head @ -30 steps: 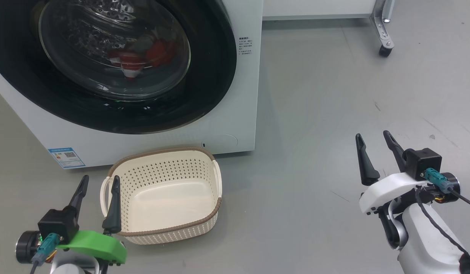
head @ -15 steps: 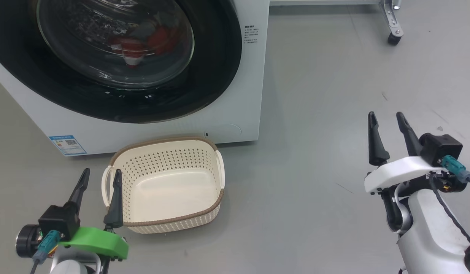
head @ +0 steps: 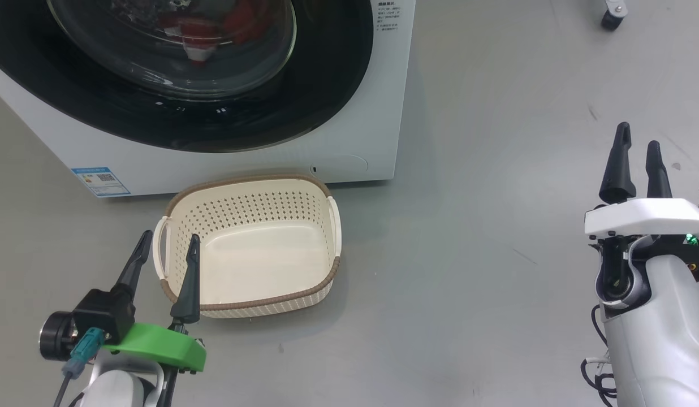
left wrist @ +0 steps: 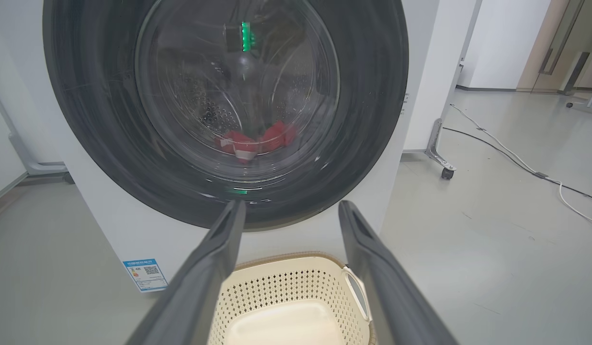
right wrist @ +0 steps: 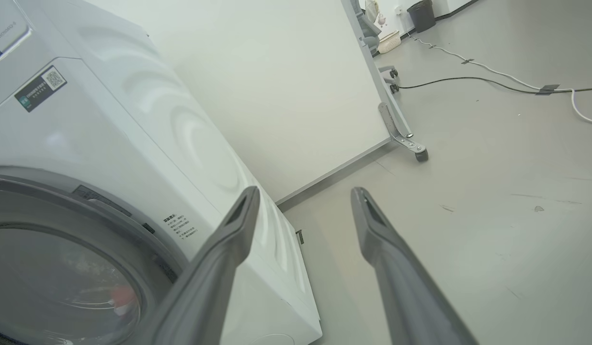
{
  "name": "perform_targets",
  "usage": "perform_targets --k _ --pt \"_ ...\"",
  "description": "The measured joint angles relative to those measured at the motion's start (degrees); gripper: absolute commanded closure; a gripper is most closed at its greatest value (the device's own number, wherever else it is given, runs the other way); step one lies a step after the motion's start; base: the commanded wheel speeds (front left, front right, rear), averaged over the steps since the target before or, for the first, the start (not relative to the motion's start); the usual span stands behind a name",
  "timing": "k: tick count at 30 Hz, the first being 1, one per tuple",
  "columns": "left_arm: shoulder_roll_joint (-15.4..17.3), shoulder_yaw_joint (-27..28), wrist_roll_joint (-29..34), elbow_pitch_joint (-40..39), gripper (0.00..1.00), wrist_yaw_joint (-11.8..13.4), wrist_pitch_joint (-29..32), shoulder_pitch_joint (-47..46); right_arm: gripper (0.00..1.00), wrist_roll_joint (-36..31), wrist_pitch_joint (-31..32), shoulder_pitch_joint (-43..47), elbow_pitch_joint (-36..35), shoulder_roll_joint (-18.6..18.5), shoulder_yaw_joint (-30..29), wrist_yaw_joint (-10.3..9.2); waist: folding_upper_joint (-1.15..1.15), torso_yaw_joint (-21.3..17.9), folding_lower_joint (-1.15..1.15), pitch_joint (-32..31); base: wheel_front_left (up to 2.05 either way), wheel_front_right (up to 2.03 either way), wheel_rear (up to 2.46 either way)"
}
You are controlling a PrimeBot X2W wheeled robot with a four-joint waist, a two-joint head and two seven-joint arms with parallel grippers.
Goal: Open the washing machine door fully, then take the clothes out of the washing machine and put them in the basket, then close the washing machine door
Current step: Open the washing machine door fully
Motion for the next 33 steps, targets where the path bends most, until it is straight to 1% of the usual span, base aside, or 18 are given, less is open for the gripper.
perform_targets --k 1,2,3,4,10,17,20,26,29,33 --pt "0.0 -0.1 0.0 -0.1 0.0 0.0 0.0 -0.2 0.15 1.4 -0.1 -0.3 0.2 0.0 -0.4 0.05 0.0 0.1 0.0 0.4 0.0 0.0 0.0" --pt "0.0 -0.3 0.0 -0.2 0.0 0.0 0.0 -0.4 0.5 2.7 -0.1 -0.7 0.3 0.1 -0.9 0.33 0.0 0.3 0.0 0.8 0.0 0.0 0.0" --pt "0.0 -0.5 0.0 -0.4 0.0 0.0 0.0 -0.6 0.68 4.3 -0.2 -1.1 0.6 0.2 -1.3 0.54 0.0 0.5 0.0 1.3 0.0 0.0 0.0" --pt "0.0 -0.8 0.0 -0.5 0.0 0.0 0.0 -0.7 1.0 5.2 -0.3 -1.7 0.8 0.2 -1.5 0.54 0.0 0.6 0.0 1.7 0.0 0.0 0.0" --pt "-0.1 -2.3 -0.1 -1.8 0.0 -0.2 0.0 -2.4 1.0 12.8 0.7 -6.6 1.6 0.3 -3.5 1.07 0.0 1.7 0.0 5.0 0.0 0.0 0.0" --pt "-0.3 -4.4 -1.1 -3.0 0.0 -0.3 0.0 -5.0 1.0 19.8 5.5 -14.3 2.5 0.1 -5.0 1.24 0.0 3.3 0.0 9.4 0.0 0.0 0.0" --pt "-0.3 -5.4 -1.7 -3.6 0.0 -0.3 0.0 -6.5 1.0 23.2 8.5 -17.9 3.0 0.1 -5.5 1.31 0.0 4.2 0.0 11.2 0.0 0.0 0.0" --pt "-0.5 -7.3 -2.1 -3.9 0.0 -0.3 0.0 -7.8 1.0 26.9 16.0 -25.8 3.9 -0.2 -4.5 1.3 0.0 6.4 0.0 14.8 0.0 0.0 0.0" --pt "-0.5 -7.9 -2.8 -4.1 0.0 -0.3 0.0 -8.5 1.0 28.7 20.1 -29.7 4.6 -0.3 -3.6 0.74 0.0 7.5 0.0 16.6 0.0 0.0 0.0" --pt "-0.5 -8.9 -3.3 -4.7 0.0 -0.3 0.0 -9.8 1.0 29.6 25.4 -34.5 5.1 -0.6 -1.8 -0.58 0.0 8.9 0.01 18.9 0.0 0.0 0.0"
